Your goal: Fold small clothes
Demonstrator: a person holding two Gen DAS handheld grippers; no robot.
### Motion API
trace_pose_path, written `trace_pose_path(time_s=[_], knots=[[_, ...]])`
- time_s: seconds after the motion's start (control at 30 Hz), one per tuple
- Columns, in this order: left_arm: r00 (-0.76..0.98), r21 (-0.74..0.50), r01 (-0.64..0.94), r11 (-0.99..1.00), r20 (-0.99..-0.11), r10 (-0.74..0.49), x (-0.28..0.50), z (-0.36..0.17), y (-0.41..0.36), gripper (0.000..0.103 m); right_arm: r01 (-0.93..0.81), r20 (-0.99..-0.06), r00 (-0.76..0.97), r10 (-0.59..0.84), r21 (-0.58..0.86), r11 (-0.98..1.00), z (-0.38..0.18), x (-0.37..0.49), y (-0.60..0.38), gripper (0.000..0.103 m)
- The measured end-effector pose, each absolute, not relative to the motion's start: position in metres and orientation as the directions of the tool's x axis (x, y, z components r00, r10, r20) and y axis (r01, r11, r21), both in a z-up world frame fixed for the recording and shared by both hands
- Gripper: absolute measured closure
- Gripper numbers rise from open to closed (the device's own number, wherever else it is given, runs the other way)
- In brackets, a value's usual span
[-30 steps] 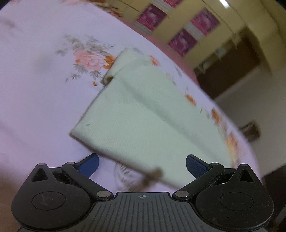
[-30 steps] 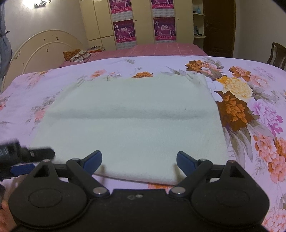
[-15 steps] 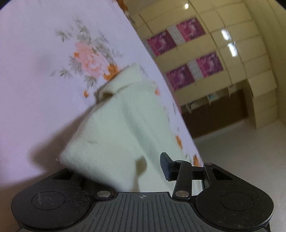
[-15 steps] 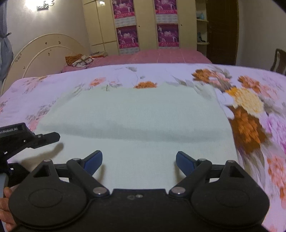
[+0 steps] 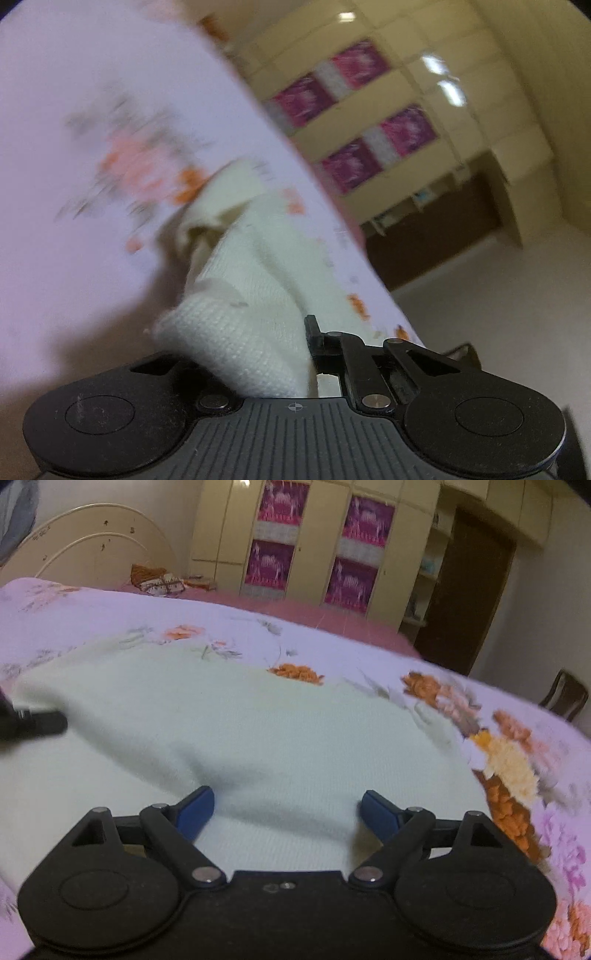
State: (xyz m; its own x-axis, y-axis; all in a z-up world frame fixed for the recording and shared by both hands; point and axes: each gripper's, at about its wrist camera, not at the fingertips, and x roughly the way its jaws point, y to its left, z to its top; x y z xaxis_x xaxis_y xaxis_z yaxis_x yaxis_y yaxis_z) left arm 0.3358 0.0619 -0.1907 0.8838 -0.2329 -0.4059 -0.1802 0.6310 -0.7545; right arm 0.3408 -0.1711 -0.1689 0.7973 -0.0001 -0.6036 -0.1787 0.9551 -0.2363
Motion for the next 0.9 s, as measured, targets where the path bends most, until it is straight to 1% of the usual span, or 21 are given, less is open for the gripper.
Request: trace_pose_path(time_s=[0.1,0.2,0.27,0.3,0.33,0.43,0.47,0.53,0.6,0.63,0.67,0.7,0.73,0.8,0.83,0.9], knots=[[0.89,-0.669,-0.028,0.743,-0.355,-0.285,0.345,-0.16,0.036,0.095,-0.179,-0.603,0.798,0.005,-0.228,0.957,-0.169,0.341,-0.172,0.016],[0.85,-0.586,0.131,0.8,-0.349,-0.395,0.361,-0.14,0.003,0.095,-0.178,-0.613,0.79,0.026,-0.188,0.966,-0.165,0.342,-0.177,0.016],[0.807,-0.543,0.215,0.812,-0.369,-0.461,0.37,-0.134,-0.024,0.095,-0.178,-0.614,0.787,0.052,-0.147,0.973,-0.157,0.339,-0.185,0.026],[0.784,-0.527,0.25,0.812,-0.382,-0.489,0.373,-0.134,-0.037,0.095,-0.166,-0.612,0.789,0.056,-0.123,0.978,-0.153,0.336,-0.193,0.032],[0.756,-0.514,0.284,0.809,-0.399,-0.519,0.376,-0.136,-0.05,0.095,-0.147,-0.609,0.791,0.056,-0.101,0.984,-0.149,0.331,-0.203,0.034],[0.658,-0.481,0.365,0.797,-0.472,-0.586,0.378,-0.147,-0.087,0.095,-0.095,-0.621,0.783,0.029,-0.074,0.993,-0.145,0.317,-0.233,0.034],[0.634,-0.464,0.382,0.799,-0.497,-0.592,0.377,-0.15,-0.096,0.095,-0.081,-0.627,0.778,0.019,-0.071,0.994,-0.145,0.311,-0.244,0.034],[0.616,-0.444,0.381,0.811,-0.533,-0.581,0.373,-0.155,-0.104,0.094,-0.061,-0.644,0.765,0.005,-0.064,0.996,-0.148,0.299,-0.261,0.034],[0.619,-0.438,0.346,0.829,-0.557,-0.553,0.37,-0.157,-0.105,0.092,-0.038,-0.653,0.757,0.01,-0.029,0.999,-0.147,0.287,-0.277,0.032],[0.624,-0.444,0.33,0.833,-0.56,-0.545,0.367,-0.156,-0.105,0.076,-0.03,-0.655,0.755,0.015,-0.011,0.999,-0.145,0.282,-0.282,0.031],[0.621,-0.464,0.327,0.824,-0.552,-0.557,0.358,-0.154,-0.104,0.044,-0.026,-0.656,0.754,0.025,0.008,1.0,-0.143,0.277,-0.287,0.031],[0.621,-0.476,0.327,0.816,-0.542,-0.565,0.352,-0.149,-0.102,0.03,-0.023,-0.655,0.755,0.042,0.038,0.999,-0.139,0.272,-0.293,0.031],[0.635,-0.473,0.328,0.818,-0.531,-0.562,0.344,-0.143,-0.099,0.021,-0.016,-0.653,0.755,0.056,0.068,0.998,-0.136,0.268,-0.298,0.029],[0.648,-0.476,0.348,0.808,-0.5,-0.574,0.325,-0.133,-0.09,0.021,-0.007,-0.653,0.75,0.109,0.158,0.987,-0.129,0.262,-0.31,0.028],[0.656,-0.479,0.342,0.808,-0.494,-0.571,0.322,-0.129,-0.083,0.021,-0.004,-0.651,0.747,0.137,0.201,0.98,-0.126,0.259,-0.315,0.026],[0.688,-0.471,0.309,0.827,-0.489,-0.536,0.321,-0.133,-0.067,0.021,-0.013,-0.648,0.739,0.183,0.257,0.966,-0.122,0.254,-0.318,0.025]])
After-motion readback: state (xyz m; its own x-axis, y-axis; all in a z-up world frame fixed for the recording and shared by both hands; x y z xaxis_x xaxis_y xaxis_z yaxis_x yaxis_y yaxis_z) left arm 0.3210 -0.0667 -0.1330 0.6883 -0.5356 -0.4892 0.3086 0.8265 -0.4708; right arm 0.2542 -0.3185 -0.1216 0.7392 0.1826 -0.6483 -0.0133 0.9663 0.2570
